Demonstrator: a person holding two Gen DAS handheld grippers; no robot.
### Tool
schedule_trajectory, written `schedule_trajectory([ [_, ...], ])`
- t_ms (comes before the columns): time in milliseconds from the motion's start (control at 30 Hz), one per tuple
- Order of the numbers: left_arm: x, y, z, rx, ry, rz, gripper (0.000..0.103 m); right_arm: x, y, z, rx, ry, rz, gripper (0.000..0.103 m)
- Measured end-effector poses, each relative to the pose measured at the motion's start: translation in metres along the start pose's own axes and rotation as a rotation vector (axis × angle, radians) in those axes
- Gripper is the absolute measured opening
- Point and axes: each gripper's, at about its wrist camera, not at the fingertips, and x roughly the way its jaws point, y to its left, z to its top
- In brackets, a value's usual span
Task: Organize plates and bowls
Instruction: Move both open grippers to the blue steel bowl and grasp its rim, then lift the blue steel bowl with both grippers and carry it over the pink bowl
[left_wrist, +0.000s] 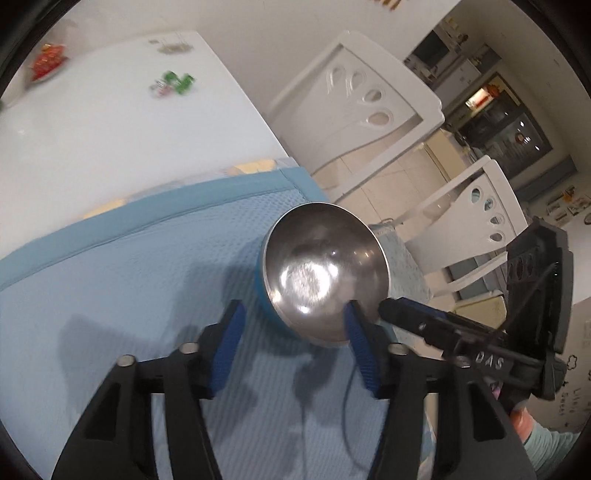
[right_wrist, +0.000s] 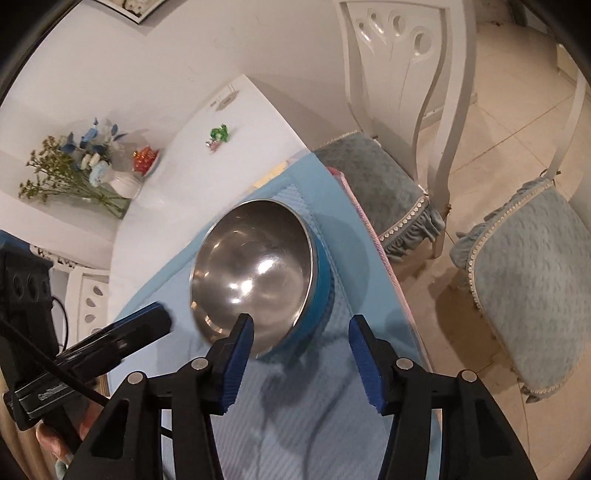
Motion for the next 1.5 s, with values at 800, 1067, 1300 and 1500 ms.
schedule_trajectory([
  [800,0.03,-0.002,0.001,0.053,-0.028,0.034,0.027,0.035,0.01,0.003,-0.075,0.003,-0.09,0.031],
  [1067,-0.031,-0.015,-0.013,0.112,-0.148,0.056,0.027,-0.008,0.044,-0.008,-0.128,-0.035,-0.031,0.031],
  [1300,-0.101,-0.03,-0.052,0.087,-0.259,0.08,0.027,-0.053,0.075,-0.036,-0.157,-0.019,0.059,0.031],
  [1500,-0.141,-0.046,-0.101,0.037,-0.308,0.124,0.027,-0.095,0.101,-0.089,-0.228,-0.007,0.076,0.032],
])
